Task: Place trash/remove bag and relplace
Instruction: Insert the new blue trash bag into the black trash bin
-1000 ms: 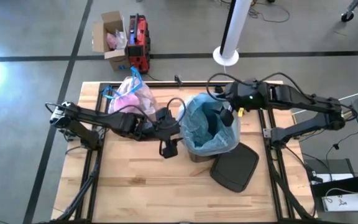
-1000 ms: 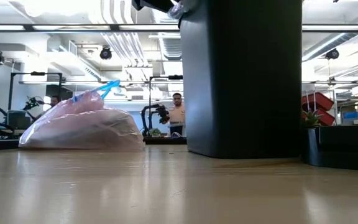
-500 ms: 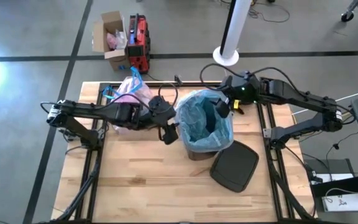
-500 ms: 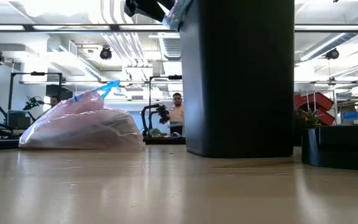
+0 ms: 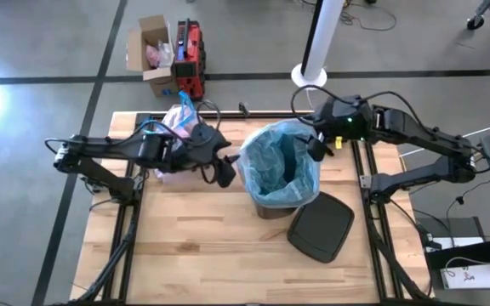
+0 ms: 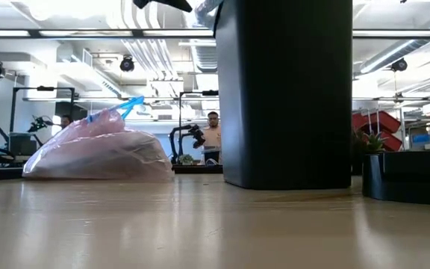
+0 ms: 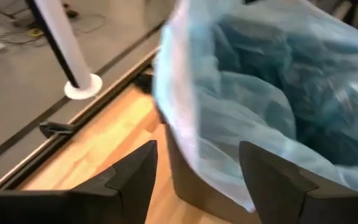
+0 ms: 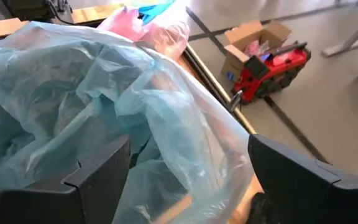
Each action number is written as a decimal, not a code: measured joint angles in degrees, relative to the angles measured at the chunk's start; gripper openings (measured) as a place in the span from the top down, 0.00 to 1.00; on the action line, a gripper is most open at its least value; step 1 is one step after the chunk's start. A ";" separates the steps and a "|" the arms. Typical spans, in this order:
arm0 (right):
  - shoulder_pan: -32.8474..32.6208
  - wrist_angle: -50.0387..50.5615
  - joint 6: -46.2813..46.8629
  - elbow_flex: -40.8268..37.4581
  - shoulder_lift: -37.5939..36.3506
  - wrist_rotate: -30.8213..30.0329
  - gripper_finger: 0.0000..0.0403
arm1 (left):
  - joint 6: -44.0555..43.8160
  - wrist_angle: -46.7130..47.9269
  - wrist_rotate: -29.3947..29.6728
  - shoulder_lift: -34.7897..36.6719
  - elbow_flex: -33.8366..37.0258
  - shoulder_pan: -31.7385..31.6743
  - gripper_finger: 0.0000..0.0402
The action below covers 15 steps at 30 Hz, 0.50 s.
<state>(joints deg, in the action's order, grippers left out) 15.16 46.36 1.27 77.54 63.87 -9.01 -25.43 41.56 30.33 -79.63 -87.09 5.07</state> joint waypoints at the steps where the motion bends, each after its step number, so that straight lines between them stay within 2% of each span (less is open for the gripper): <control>1: 0.10 -0.07 -0.04 -0.06 -0.11 -0.02 0.24 | -0.40 -0.02 0.18 0.16 0.00 -0.37 0.50; 5: 0.15 -2.13 1.65 -1.80 -0.04 -0.02 0.26 | -0.55 -0.15 2.05 -0.53 0.00 -2.42 0.57; 9: 0.15 -4.80 5.29 -4.40 0.00 -0.01 0.27 | 2.88 -1.42 10.99 -2.45 0.02 -3.85 0.65; 11: 0.11 -5.62 7.04 -5.89 0.09 0.01 0.28 | 6.28 -4.49 11.02 -2.67 0.02 -4.30 0.68; 15: 0.11 -6.43 9.20 -8.15 0.00 -0.18 0.29 | 14.46 -11.37 6.02 -2.55 0.02 -4.34 0.74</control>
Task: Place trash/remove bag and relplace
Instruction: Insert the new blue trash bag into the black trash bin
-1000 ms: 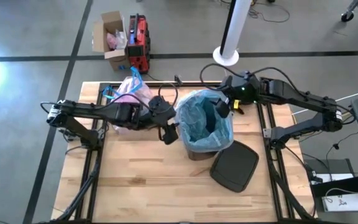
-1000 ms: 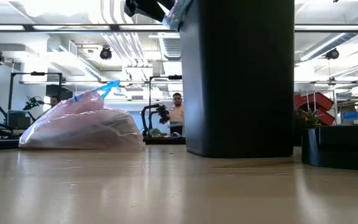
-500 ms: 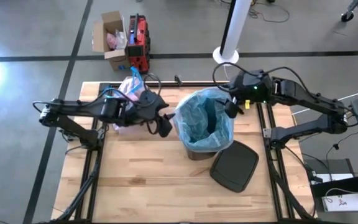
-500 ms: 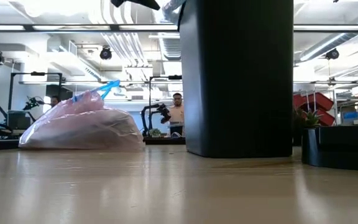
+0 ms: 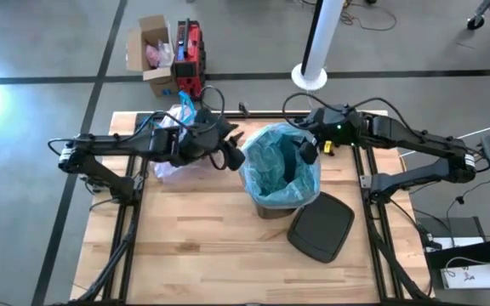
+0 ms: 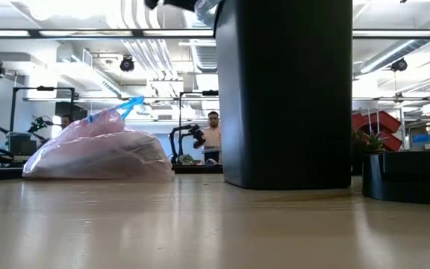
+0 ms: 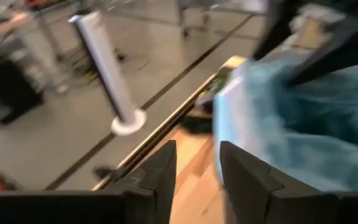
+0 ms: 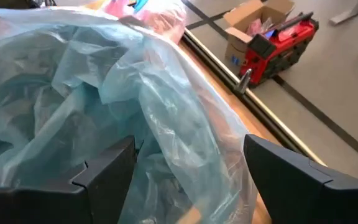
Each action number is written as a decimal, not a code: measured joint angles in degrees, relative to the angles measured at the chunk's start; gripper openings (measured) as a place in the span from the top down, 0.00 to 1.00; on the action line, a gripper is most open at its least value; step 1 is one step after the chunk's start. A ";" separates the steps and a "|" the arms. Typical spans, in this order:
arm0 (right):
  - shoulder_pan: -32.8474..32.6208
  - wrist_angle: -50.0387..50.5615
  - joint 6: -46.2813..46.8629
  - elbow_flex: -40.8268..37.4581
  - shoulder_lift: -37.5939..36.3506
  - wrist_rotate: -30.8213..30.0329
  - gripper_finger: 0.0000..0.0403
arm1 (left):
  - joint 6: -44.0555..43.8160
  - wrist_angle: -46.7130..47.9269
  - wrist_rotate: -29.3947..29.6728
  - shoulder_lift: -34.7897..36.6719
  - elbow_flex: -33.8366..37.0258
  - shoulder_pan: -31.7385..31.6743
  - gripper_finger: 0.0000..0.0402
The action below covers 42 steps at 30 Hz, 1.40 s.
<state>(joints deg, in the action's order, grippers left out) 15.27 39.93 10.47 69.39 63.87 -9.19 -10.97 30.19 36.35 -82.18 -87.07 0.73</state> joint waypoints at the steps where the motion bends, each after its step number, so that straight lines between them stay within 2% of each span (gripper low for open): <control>1: 0.00 -0.15 -0.01 -0.14 -0.02 -0.32 0.30 | 1.54 -1.21 -1.43 0.10 0.00 0.06 0.75; 5: 0.00 -3.42 -0.04 -0.16 -0.04 -1.54 0.29 | 3.47 -3.66 -13.31 0.53 0.00 -0.81 0.76; 7: 0.00 -5.81 -0.07 -0.13 -0.04 -1.51 0.28 | 3.07 -3.55 -16.22 -0.05 0.10 -1.58 0.75; 13: 0.02 -7.35 -0.61 -0.13 -0.05 -1.40 0.26 | 2.98 -3.05 -15.43 -1.91 0.23 -2.60 0.71; 18: 0.02 -7.24 -0.02 -0.66 -0.02 -1.36 0.25 | 2.88 1.27 -5.39 -3.34 0.22 -2.92 0.67; 24: 0.00 -7.22 0.09 -2.12 -0.02 -1.40 0.27 | 2.83 4.29 -3.76 -3.75 0.22 -3.52 0.65; 28: 0.00 -7.20 0.09 -2.43 -0.02 -1.40 0.29 | 2.82 4.29 0.41 -3.21 -0.11 -3.52 0.65; 37: 0.00 -5.66 1.49 -2.30 -1.98 -0.90 0.24 | 3.66 5.57 1.57 -2.05 -0.20 -3.38 0.70; 42: 0.00 -5.69 1.60 -2.28 -4.79 -0.88 0.22 | 7.66 -0.38 -4.55 0.29 -0.24 -1.51 0.71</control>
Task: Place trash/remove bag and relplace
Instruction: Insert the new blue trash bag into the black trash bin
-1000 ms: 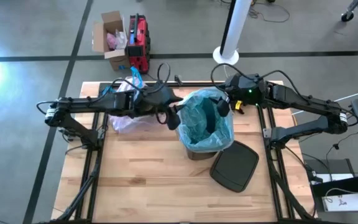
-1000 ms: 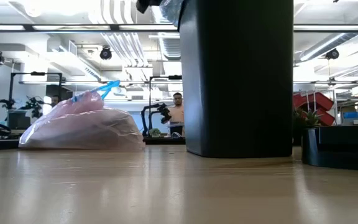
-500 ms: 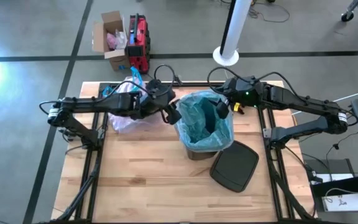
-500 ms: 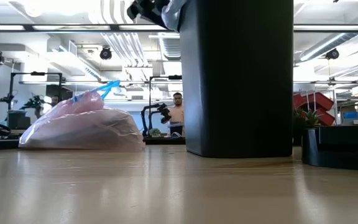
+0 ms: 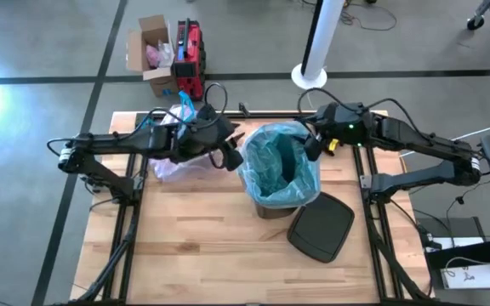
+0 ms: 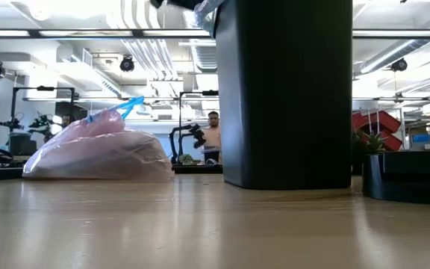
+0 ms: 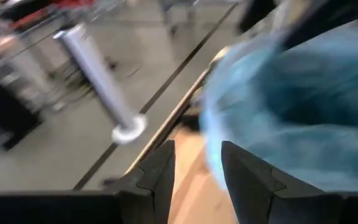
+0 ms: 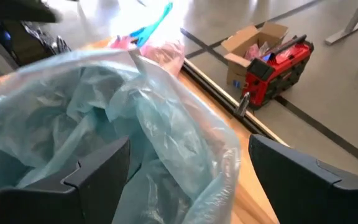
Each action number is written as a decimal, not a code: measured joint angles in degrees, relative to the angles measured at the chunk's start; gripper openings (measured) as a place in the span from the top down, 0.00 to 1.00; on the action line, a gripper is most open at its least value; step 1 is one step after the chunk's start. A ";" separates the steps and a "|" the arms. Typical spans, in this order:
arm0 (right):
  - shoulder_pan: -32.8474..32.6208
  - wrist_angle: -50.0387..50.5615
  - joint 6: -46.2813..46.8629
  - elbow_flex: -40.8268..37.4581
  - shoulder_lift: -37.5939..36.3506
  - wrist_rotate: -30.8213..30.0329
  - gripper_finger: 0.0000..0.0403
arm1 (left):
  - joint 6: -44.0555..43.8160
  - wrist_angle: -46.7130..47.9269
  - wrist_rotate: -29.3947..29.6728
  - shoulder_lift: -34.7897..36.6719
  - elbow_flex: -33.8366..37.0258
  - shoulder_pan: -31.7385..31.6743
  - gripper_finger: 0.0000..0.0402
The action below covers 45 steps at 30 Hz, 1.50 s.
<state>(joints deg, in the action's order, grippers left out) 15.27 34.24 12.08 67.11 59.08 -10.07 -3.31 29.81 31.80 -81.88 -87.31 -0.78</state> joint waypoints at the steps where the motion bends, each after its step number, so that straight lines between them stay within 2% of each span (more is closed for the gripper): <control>1: 0.00 -0.02 -0.02 0.01 -0.58 0.00 0.22 | 0.43 -1.38 -1.59 0.24 0.00 0.19 0.71; 5: 0.01 -0.04 -0.04 0.02 -2.69 0.00 0.22 | 0.78 -3.53 -3.96 0.02 0.13 0.22 0.69; 9: 0.04 -0.05 0.03 -0.03 -3.13 -0.99 0.22 | -1.34 -1.10 0.98 -1.84 0.46 -0.73 0.66; 16: 0.04 4.36 7.97 -3.15 -0.68 -9.27 0.22 | -2.91 1.93 2.71 -4.79 0.57 -2.60 0.64; 23: 0.04 4.58 10.89 -6.07 -0.45 -9.44 0.22 | -1.64 7.95 4.95 -4.62 0.56 -2.62 0.68; 29: 0.04 3.77 9.73 -2.88 -1.30 -9.43 0.22 | 0.19 7.78 4.91 -1.68 -1.98 -2.18 0.70; 32: 0.04 3.61 7.93 -0.61 -1.52 -9.42 0.22 | 1.29 6.34 2.23 -0.54 -2.10 -2.16 0.70; 38: 0.18 3.69 7.45 1.11 -1.63 -11.79 0.22 | -0.73 0.35 -10.60 -0.10 -2.09 -1.90 0.66; 45: 0.66 7.81 8.77 0.39 -1.52 -12.51 0.22 | -9.17 1.73 -11.83 -2.39 -1.42 -1.85 0.58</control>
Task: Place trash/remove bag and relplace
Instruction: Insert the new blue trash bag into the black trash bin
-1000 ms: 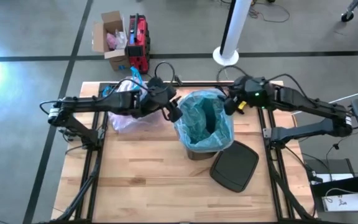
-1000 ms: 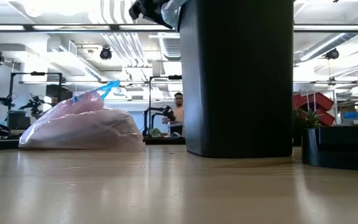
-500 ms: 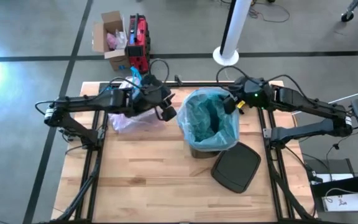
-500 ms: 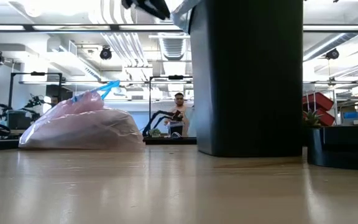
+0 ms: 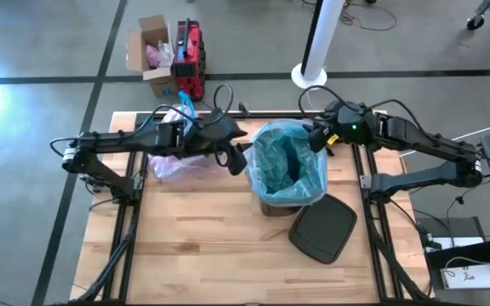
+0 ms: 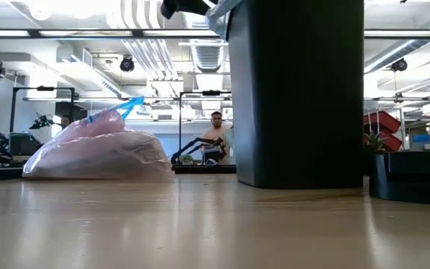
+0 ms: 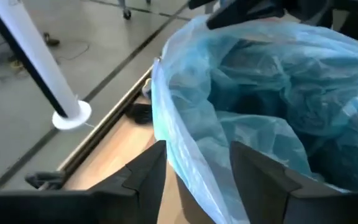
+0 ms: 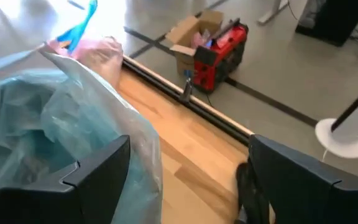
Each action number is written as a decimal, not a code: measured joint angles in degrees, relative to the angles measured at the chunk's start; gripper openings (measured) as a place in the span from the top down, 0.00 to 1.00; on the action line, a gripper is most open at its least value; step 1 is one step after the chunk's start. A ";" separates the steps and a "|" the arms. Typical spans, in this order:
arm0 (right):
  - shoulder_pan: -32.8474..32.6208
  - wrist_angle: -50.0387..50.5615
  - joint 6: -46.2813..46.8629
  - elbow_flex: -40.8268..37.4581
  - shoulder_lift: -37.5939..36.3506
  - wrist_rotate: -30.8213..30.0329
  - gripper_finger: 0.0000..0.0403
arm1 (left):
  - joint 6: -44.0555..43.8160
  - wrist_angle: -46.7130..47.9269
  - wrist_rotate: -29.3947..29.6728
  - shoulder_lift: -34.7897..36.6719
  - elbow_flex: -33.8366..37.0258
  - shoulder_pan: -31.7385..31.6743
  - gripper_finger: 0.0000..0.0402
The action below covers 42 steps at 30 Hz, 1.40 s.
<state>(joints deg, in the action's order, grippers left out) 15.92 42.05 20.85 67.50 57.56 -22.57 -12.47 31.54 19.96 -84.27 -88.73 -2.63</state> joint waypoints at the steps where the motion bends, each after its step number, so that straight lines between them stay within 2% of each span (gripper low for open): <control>1: 0.00 -0.06 0.16 -0.02 -0.09 -0.08 0.22 | -0.32 0.14 0.78 -0.13 0.00 0.00 0.57; 5: 0.08 -0.03 0.93 -0.02 -0.13 -3.47 0.22 | -0.30 1.97 3.24 -0.61 0.00 0.04 0.52; 12: 0.24 0.10 2.59 -0.13 -0.10 -3.58 0.22 | 0.18 2.56 3.43 -0.61 0.02 -0.11 0.50; 18: 0.24 -0.41 3.57 -0.15 -0.08 -3.60 0.22 | 3.87 0.90 -1.79 -0.78 0.81 -0.05 0.50; 26: 0.24 -0.28 3.65 -0.28 -0.08 -3.54 0.23 | 2.25 -1.28 1.55 -0.96 4.37 -1.48 0.47; 36: 0.24 -0.06 9.53 -0.26 -0.43 -3.47 0.35 | 2.30 -8.25 1.79 -0.94 7.42 -1.70 0.49; 42: 0.24 5.48 12.39 -0.26 -0.45 -3.43 0.42 | 3.93 -8.56 1.73 -0.94 6.57 -1.77 0.50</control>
<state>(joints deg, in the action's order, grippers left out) 16.16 47.53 33.24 67.24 57.10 -26.00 -8.54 22.98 21.69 -85.21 -82.16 -4.40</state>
